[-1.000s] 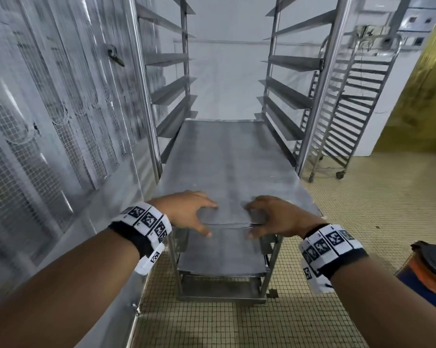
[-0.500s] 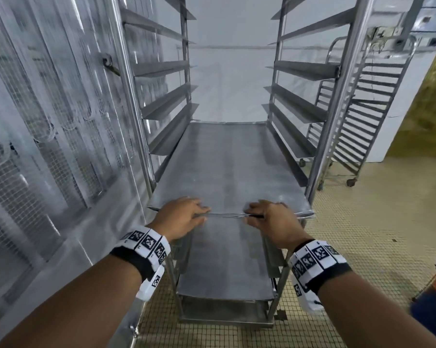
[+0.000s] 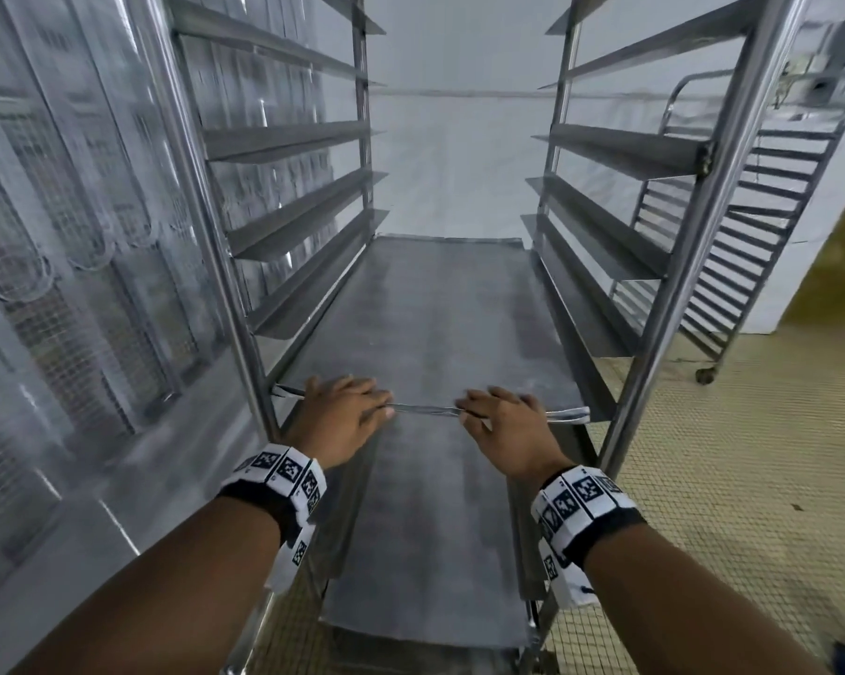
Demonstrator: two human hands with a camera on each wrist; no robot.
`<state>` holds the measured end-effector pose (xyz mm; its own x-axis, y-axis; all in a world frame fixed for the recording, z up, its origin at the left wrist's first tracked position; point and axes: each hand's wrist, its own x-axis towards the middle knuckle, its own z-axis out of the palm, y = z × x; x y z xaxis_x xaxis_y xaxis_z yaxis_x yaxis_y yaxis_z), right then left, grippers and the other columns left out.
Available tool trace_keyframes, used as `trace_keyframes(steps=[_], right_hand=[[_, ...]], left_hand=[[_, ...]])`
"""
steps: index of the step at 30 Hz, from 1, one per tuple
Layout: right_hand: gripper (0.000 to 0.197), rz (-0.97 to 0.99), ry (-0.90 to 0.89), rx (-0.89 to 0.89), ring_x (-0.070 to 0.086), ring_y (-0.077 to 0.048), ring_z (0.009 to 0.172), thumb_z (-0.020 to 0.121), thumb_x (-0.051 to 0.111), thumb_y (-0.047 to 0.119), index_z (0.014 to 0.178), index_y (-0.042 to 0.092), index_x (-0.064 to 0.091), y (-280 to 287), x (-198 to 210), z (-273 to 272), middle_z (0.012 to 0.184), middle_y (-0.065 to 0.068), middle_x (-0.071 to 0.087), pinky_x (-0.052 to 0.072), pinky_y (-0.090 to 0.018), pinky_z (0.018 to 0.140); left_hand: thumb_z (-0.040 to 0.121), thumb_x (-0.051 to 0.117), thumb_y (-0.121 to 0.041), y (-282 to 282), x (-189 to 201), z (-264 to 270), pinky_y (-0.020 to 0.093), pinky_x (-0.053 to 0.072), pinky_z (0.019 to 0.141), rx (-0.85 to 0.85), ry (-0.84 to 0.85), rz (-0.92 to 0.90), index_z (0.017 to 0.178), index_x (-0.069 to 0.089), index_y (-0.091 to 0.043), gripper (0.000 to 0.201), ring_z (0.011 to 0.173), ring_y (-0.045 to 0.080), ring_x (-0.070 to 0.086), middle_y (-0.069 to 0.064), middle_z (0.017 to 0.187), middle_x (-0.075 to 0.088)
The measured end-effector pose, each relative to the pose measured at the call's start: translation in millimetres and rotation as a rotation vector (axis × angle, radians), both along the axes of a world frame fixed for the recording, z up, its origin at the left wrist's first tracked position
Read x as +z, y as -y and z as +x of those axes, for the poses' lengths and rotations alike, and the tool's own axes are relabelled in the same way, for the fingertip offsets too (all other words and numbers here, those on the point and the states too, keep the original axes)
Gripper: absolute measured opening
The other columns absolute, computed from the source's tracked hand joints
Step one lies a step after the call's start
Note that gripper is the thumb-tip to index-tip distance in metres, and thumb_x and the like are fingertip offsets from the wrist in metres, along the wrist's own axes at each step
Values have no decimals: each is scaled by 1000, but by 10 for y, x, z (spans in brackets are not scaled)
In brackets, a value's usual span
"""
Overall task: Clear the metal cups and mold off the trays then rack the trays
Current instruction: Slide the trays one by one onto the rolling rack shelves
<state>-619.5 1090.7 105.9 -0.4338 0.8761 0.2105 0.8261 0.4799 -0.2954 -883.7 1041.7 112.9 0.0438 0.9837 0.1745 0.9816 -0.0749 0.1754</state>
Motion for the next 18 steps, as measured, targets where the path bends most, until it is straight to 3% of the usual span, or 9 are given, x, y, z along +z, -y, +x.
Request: trace_keyframes(steps=[5,8,10,14,16,18], right_hand=[[37,-3,-9,-5,33,-12,146,103,40,49,137,43,56,-169,-1,-8,150,18,47,17,-41,115],[36,15,-27,-49,33,-14,146,103,42,48,135,44,57,-120,-12,-43,149,19,49,10,-44,117],[36,63,-45,-75,31,-19,147,103,43,46,137,42,56,-17,-47,-32,150,15,48,7,-50,120],[43,120,-85,-99,23,-28,151,99,49,41,139,31,56,368,-227,203,157,4,40,16,-53,121],[38,66,-107,-158,22,-25,152,97,47,43,129,30,63,611,-367,450,158,1,38,23,-53,120],[40,29,-109,-231,28,-25,149,95,40,50,118,32,67,902,-504,745,155,0,43,32,-52,115]], left_hand=[[83,8,-73,-138,-27,45,54,16,119,25,-7,22,139,56,-41,81,146,23,36,-8,155,48],[100,27,-61,-138,-17,65,55,19,119,41,-61,9,144,52,-37,55,147,25,34,-7,157,45],[103,27,-53,-94,3,139,56,20,119,49,-97,10,147,47,-30,54,146,28,34,-3,158,43],[86,13,-58,97,-101,378,57,20,119,-46,-116,62,151,41,-15,83,147,33,32,7,157,41],[90,26,-56,197,-200,558,56,19,121,-101,-77,58,155,38,-16,77,151,36,27,11,161,36],[89,38,-53,285,-278,789,59,30,116,-180,7,97,150,46,-13,73,146,39,37,15,154,47]])
